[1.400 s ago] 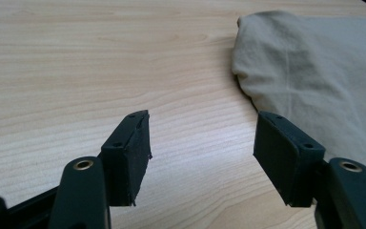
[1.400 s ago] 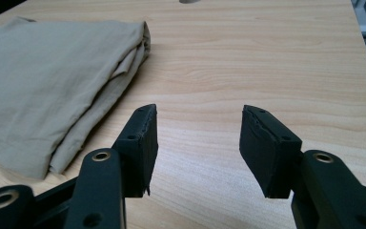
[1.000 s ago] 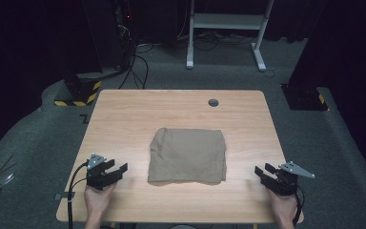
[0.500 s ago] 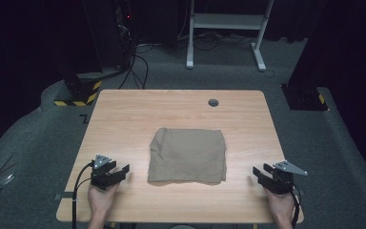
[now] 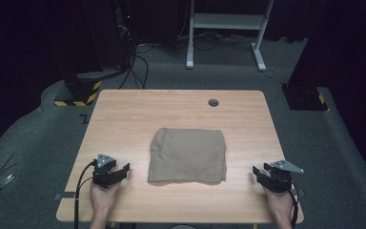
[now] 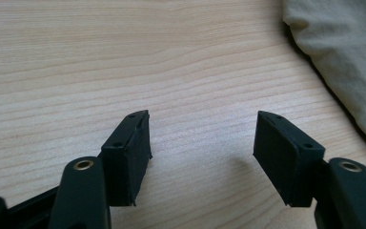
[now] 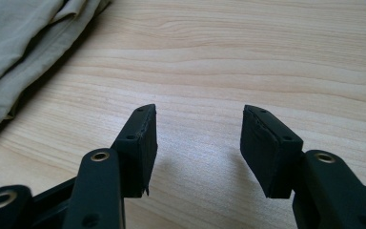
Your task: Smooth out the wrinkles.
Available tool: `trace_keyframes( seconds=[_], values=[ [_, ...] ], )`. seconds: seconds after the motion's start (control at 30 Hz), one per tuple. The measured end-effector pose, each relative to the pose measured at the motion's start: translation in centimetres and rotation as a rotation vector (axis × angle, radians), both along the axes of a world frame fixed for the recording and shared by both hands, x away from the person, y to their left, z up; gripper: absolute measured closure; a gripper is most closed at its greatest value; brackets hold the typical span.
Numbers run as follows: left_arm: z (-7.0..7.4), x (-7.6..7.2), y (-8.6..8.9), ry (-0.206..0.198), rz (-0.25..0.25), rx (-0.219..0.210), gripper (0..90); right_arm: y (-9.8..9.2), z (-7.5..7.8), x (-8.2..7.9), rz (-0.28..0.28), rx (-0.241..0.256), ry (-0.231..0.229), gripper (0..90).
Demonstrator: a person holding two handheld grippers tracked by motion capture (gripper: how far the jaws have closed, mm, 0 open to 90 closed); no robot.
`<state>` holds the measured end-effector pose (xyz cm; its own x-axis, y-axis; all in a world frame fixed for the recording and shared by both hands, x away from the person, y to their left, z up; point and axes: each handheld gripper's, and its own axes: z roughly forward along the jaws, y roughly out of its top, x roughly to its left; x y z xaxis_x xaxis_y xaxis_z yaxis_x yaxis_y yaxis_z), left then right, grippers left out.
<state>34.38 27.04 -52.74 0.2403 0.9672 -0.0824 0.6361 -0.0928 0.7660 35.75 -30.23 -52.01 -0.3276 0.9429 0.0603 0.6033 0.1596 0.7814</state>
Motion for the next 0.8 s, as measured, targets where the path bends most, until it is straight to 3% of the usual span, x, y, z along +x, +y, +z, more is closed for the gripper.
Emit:
trace_keyframes(
  seconds=[0.33, 0.8],
  values=[
    [0.0, 0.1, -1.1, 0.003, -0.029, 0.084, 33.8, 0.8, -0.2, 0.5, 0.002, -0.091, 0.047, 39.6],
    [-0.1, 0.1, -1.1, 0.004, -0.031, 0.082, 31.7, 0.8, -0.2, 0.6, -0.004, -0.095, 0.051, 35.5]
  ],
)
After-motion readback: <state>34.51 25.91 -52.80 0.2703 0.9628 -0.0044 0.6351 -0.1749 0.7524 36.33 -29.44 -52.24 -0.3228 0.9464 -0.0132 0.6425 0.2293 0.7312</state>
